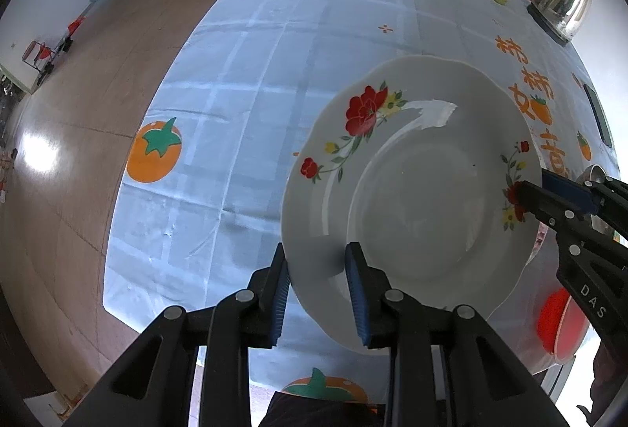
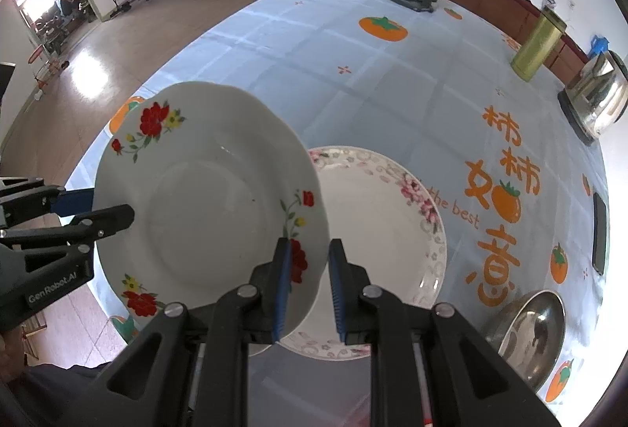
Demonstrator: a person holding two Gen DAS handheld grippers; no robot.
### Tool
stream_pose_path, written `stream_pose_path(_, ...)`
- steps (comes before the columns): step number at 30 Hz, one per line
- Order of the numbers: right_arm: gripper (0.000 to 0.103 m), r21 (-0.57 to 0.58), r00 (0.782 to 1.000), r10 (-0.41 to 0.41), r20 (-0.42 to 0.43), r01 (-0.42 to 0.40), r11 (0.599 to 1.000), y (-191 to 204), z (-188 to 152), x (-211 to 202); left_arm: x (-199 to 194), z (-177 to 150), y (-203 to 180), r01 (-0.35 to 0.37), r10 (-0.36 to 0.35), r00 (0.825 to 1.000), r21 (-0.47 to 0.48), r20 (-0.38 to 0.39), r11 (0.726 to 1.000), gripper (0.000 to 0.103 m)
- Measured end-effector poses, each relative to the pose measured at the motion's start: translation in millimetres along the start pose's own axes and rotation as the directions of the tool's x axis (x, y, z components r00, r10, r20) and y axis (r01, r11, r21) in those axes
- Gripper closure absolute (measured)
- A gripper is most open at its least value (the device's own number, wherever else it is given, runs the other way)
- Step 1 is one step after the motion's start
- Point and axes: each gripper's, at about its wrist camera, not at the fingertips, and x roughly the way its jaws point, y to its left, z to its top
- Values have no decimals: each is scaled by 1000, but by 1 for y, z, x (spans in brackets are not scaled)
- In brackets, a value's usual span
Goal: Organize plates and bowls
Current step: 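Carry the red-flower plate with both grippers over the pink-floral plate stack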
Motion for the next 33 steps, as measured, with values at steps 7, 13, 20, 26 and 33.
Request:
stream_pose_path(7,84,22,1000,-10,2,10,1000,-11,-8,-4,-2,2,-15,7,-7,1000,28,7,1000,73)
stream_pose_path(13,84,42,1000,-25,2,25,999,-23,-13,-7,-4,5,-29,17,-17,1000,56,14,998,73)
stream_pose_path(20,84,70,999,-40,4,40,997,-37,-20,-13,-6,8,-43,25,-27,999,81,18,996,73)
stream_pose_path(26,84,89,999,-48,6,47,995,-46,-25,-16,-7,8,-54,29,-32,999,100,19,995,73)
stream_pose_path(33,84,106,998,-55,6,54,993,-53,-30,-19,-8,9,-62,36,-38,999,115,21,993,73)
